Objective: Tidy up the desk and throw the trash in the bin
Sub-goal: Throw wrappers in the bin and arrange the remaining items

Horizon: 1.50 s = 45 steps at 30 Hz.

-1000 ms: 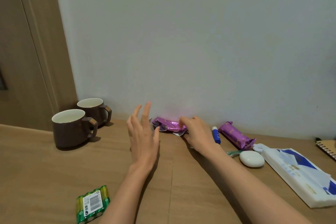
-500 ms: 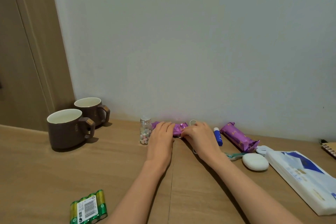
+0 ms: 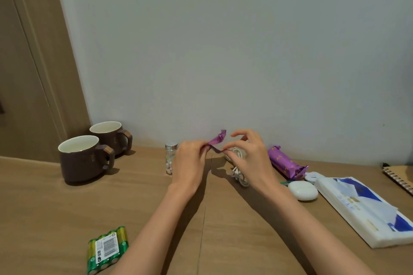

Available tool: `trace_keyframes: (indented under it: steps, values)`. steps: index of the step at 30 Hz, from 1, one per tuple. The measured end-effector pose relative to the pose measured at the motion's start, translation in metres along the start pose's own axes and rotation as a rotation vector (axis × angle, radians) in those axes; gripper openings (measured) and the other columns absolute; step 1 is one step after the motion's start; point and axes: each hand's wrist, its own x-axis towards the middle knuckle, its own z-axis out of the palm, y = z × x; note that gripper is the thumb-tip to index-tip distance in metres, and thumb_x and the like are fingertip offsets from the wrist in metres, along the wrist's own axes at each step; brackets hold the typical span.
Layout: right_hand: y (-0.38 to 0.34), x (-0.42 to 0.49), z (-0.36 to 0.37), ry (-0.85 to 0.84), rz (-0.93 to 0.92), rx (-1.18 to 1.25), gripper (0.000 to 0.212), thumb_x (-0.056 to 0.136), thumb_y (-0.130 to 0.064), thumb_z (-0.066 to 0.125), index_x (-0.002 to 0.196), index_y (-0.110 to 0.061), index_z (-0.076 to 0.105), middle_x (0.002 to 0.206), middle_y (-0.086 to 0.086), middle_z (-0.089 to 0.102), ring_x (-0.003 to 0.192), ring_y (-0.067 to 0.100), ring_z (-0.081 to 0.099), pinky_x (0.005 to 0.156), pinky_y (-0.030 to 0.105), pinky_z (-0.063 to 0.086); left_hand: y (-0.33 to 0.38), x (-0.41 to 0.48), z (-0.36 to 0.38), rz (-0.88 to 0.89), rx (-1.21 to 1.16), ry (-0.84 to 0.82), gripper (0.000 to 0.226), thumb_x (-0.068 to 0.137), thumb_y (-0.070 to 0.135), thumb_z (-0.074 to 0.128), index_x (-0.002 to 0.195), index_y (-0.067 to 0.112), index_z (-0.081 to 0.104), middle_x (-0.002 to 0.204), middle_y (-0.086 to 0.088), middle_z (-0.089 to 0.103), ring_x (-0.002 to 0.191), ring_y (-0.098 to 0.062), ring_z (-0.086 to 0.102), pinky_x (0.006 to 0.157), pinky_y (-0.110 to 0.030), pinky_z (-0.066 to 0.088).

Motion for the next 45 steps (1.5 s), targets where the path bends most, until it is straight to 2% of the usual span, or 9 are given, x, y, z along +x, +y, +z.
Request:
trace_keyframes:
  steps: [5, 9, 13, 22, 32, 37, 40, 43, 45]
  values:
    - [-0.033, -0.011, -0.045, 0.007, 0.056, 0.141, 0.007, 0.085, -0.022, 0.069, 0.087, -0.027, 0.075, 0.083, -0.018, 0.066, 0.081, 0.004, 0.055, 0.075, 0.022, 0.045, 0.031, -0.005, -0.039, -0.171, -0.34, 0.005, 0.013, 0.09, 0.029, 0.061, 0.093, 0.028, 0.073, 0.074, 0.011, 0.072, 0.069, -0.002, 0.066, 0.065, -0.032, 0.057]
    - [-0.064, -0.03, -0.074, -0.023, 0.149, 0.297, 0.008, 0.088, -0.021, 0.066, 0.083, -0.026, 0.071, 0.078, -0.013, 0.071, 0.069, 0.006, 0.059, 0.062, 0.022, 0.046, 0.047, -0.026, -0.082, -0.294, -0.562, -0.044, 0.012, 0.088, 0.025, 0.064, 0.096, 0.022, 0.073, 0.085, 0.007, 0.073, 0.081, -0.005, 0.068, 0.075, -0.032, 0.057]
    - [-0.098, -0.061, -0.095, -0.077, 0.181, 0.43, 0.009, 0.09, -0.019, 0.063, 0.085, -0.023, 0.069, 0.078, -0.005, 0.073, 0.078, 0.015, 0.066, 0.07, 0.033, 0.05, 0.057, -0.064, -0.133, -0.35, -0.688, -0.063, 0.016, 0.09, 0.022, 0.063, 0.102, 0.016, 0.071, 0.089, 0.008, 0.072, 0.075, 0.006, 0.064, 0.059, -0.01, 0.047]
    - [-0.18, -0.141, -0.106, -0.324, 0.139, 0.588, 0.007, 0.092, -0.018, 0.061, 0.089, -0.018, 0.066, 0.079, -0.001, 0.072, 0.082, 0.02, 0.066, 0.074, 0.034, 0.049, 0.044, -0.169, -0.227, -0.469, -0.741, -0.043, 0.018, 0.088, 0.022, 0.063, 0.103, 0.019, 0.071, 0.087, 0.008, 0.072, 0.065, 0.009, 0.061, 0.051, -0.009, 0.043]
    - [-0.254, -0.214, -0.063, -0.615, 0.083, 0.751, 0.009, 0.092, -0.013, 0.06, 0.086, -0.019, 0.064, 0.08, 0.002, 0.073, 0.079, 0.012, 0.067, 0.081, 0.037, 0.053, 0.004, -0.29, -0.318, -0.585, -0.725, -0.016, 0.012, 0.08, 0.034, 0.064, 0.085, 0.037, 0.075, 0.088, 0.011, 0.074, 0.079, -0.002, 0.064, 0.076, -0.03, 0.044]
    - [-0.28, -0.249, -0.028, -0.805, 0.028, 0.722, 0.005, 0.092, -0.016, 0.06, 0.093, -0.015, 0.065, 0.084, 0.003, 0.073, 0.08, 0.014, 0.068, 0.079, 0.032, 0.054, -0.028, -0.351, -0.353, -0.631, -0.801, -0.014, 0.043, 0.059, 0.053, 0.076, 0.092, 0.025, 0.076, 0.088, 0.007, 0.073, 0.074, -0.001, 0.065, 0.061, -0.014, 0.051]
    - [-0.292, -0.268, -0.002, -0.87, -0.012, 0.671, 0.005, 0.092, -0.018, 0.06, 0.093, -0.016, 0.065, 0.083, 0.001, 0.073, 0.079, 0.014, 0.068, 0.076, 0.028, 0.053, -0.051, -0.383, -0.365, -0.668, -0.75, -0.033, 0.063, 0.051, 0.063, 0.08, 0.1, 0.024, 0.073, 0.097, 0.002, 0.073, 0.083, -0.004, 0.068, 0.069, -0.014, 0.054]
    - [-0.297, -0.287, 0.033, -0.944, -0.028, 0.58, 0.005, 0.093, -0.018, 0.059, 0.092, -0.016, 0.064, 0.08, -0.003, 0.073, 0.074, 0.009, 0.067, 0.072, 0.023, 0.052, -0.073, -0.41, -0.364, -0.73, -0.779, -0.039, 0.062, 0.055, 0.056, 0.081, 0.102, 0.017, 0.069, 0.093, 0.0, 0.074, 0.079, -0.006, 0.069, 0.069, -0.015, 0.054]
    - [-0.291, -0.298, 0.052, -0.981, -0.025, 0.51, 0.006, 0.093, -0.019, 0.058, 0.091, -0.018, 0.063, 0.079, -0.005, 0.072, 0.074, 0.007, 0.066, 0.073, 0.025, 0.054, -0.083, -0.423, -0.353, -0.789, -0.786, -0.061, 0.04, 0.071, 0.038, 0.074, 0.102, 0.013, 0.066, 0.089, -0.001, 0.075, 0.078, -0.006, 0.069, 0.068, -0.014, 0.053]
